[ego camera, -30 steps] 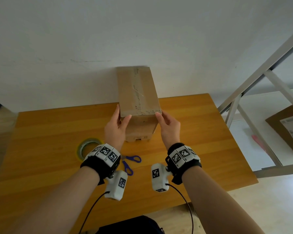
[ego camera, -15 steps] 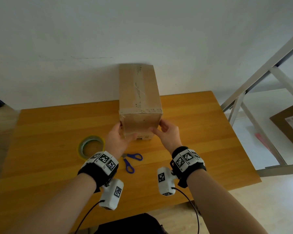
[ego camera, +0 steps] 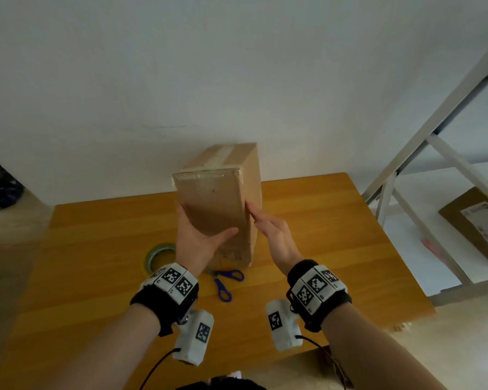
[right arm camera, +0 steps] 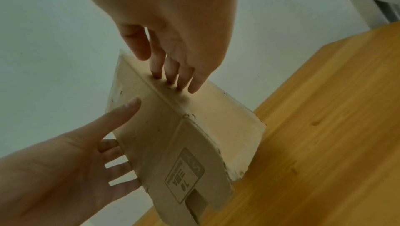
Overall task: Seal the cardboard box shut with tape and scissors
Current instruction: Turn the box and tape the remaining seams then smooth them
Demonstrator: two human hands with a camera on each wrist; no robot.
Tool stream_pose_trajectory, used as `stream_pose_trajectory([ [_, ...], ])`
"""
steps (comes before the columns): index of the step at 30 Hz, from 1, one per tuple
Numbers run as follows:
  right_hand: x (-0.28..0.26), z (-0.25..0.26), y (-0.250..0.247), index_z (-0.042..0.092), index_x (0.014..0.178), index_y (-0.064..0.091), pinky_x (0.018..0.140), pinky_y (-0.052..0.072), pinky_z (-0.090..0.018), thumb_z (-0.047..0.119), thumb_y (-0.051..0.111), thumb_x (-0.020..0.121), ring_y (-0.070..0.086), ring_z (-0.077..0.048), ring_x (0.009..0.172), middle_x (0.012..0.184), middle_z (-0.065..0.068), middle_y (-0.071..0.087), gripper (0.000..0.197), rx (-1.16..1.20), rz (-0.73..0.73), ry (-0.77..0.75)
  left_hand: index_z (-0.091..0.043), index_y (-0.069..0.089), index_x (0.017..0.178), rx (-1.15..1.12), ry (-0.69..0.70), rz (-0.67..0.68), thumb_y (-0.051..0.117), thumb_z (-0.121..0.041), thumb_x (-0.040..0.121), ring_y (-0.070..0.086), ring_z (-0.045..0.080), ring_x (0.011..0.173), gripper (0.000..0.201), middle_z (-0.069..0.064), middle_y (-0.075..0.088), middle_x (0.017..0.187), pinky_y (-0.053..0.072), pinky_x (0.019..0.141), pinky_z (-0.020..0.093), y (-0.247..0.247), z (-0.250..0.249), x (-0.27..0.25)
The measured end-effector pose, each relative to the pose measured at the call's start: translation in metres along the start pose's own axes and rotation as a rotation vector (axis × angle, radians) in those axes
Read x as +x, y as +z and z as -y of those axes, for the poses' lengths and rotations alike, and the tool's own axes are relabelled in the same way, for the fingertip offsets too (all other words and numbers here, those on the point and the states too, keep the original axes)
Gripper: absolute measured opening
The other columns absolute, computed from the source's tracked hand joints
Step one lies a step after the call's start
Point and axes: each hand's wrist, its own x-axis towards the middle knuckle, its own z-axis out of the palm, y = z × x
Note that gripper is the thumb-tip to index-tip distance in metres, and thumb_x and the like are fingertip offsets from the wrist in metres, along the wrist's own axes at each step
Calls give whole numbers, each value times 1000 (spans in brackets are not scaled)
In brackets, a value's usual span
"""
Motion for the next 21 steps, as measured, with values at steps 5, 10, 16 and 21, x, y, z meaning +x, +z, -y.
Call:
stream_pose_trajectory([
  [5, -5, 11, 15, 20, 137, 48, 109, 28, -23, 37, 40, 82, 38, -8, 133, 145, 3, 45, 58, 39, 53, -22, -26, -6, 147, 46, -75, -25, 89, -49, 37, 24, 19, 139, 148, 3, 23, 152, 24, 114, 44, -10, -9, 3],
  [10, -3, 23, 34, 21, 139, 46, 112, 25, -24, 34, 34, 82, 33, -8, 135, 148, 5, 39, 60, -38, 129, -38, -11, -17, 145, 58, -203, -55, 88, -44, 45, 19, 26, 140, 149, 10, 13, 154, 23, 113, 40, -17, -13, 2],
  [16, 3, 24, 45, 17, 141, 42, 118, 19, -32, 27, 33, 83, 27, -12, 141, 152, 2, 34, 60, -99, 185, -10, -11, -16, 146, 105, -256, -118, 86, -45, 53, 21, 32, 138, 142, 16, 14, 151, 29, 110, 47, -24, -12, 3],
  [21, 11, 22, 58, 19, 143, 39, 118, 14, -31, 16, 35, 93, 22, -12, 142, 154, 5, 29, 50, -128, 233, 19, -12, -12, 147, 79, -326, -148, 84, -39, 60, 30, 35, 133, 132, 18, 22, 148, 35, 104, 46, -34, -8, 10],
])
